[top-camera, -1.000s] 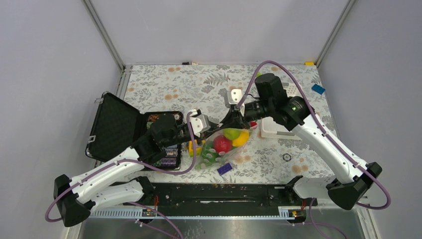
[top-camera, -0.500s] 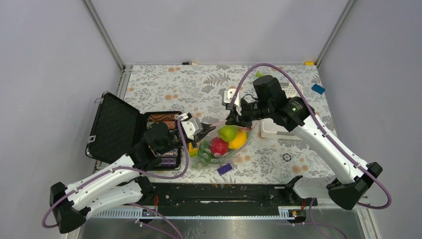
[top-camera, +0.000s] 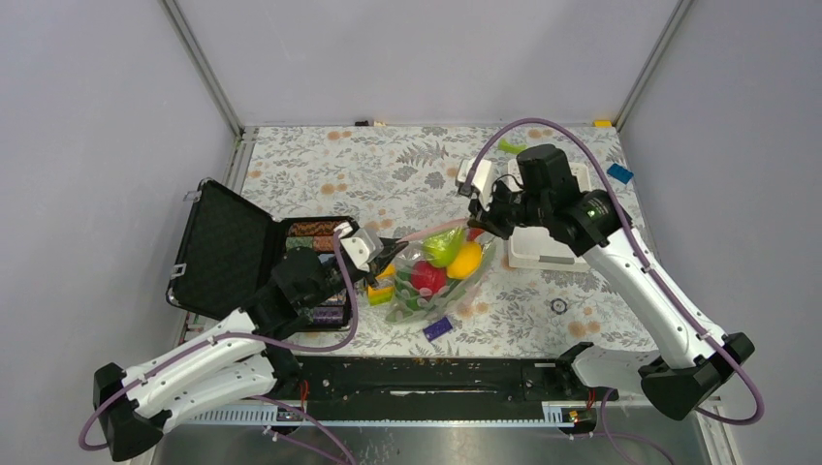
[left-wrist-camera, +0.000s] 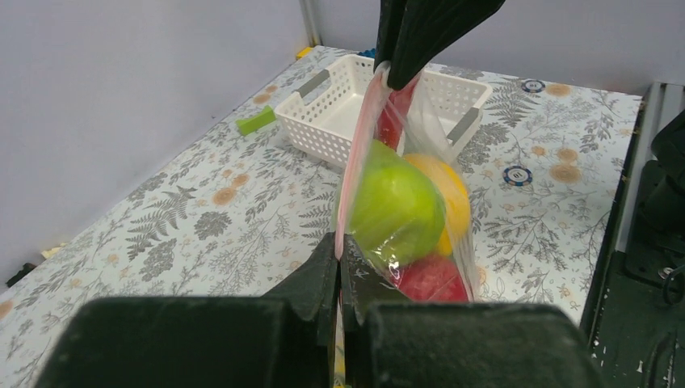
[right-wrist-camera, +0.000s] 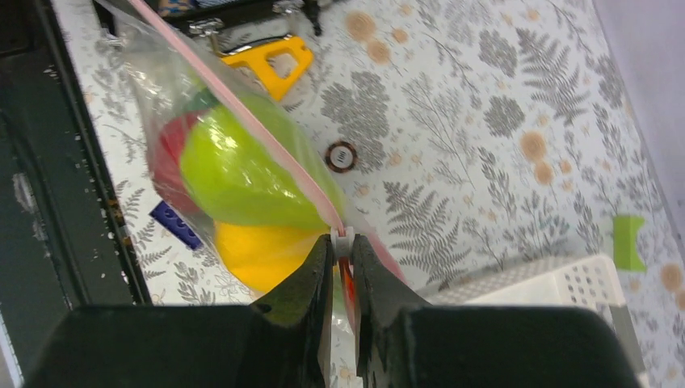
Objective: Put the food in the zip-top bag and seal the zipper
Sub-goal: Zip the zipper food storage bag at the center of the board.
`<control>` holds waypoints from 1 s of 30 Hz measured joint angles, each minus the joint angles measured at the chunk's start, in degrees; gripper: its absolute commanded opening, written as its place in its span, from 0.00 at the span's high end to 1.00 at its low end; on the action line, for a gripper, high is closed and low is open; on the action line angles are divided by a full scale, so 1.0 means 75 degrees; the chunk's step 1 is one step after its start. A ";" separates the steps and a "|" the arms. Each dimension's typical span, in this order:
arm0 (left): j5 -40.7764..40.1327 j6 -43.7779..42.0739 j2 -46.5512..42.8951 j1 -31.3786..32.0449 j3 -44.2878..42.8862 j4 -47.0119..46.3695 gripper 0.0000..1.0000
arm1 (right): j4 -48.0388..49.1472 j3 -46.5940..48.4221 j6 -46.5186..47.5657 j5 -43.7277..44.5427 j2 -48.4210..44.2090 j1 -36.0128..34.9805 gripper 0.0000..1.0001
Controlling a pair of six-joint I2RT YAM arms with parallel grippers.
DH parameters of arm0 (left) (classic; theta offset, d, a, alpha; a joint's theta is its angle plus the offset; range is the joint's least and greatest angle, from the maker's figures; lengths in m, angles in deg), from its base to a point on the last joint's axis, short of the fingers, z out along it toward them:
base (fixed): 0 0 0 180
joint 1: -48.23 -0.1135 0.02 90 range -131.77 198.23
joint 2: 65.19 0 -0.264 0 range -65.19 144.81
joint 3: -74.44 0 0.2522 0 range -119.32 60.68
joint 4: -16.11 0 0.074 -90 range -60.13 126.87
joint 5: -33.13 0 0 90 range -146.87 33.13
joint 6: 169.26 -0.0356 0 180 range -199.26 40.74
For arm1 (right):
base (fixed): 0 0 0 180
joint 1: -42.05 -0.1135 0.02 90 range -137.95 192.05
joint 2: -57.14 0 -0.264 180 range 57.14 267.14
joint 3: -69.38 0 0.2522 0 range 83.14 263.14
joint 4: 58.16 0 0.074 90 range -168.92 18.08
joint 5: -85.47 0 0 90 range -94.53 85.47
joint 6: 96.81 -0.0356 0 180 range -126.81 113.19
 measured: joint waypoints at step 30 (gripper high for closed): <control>-0.0396 0.0096 0.0440 -0.0012 -0.0248 -0.0428 1.00 | 0.0734 0.0335 -0.1542 -0.0836 -0.0979 0.0629 1.00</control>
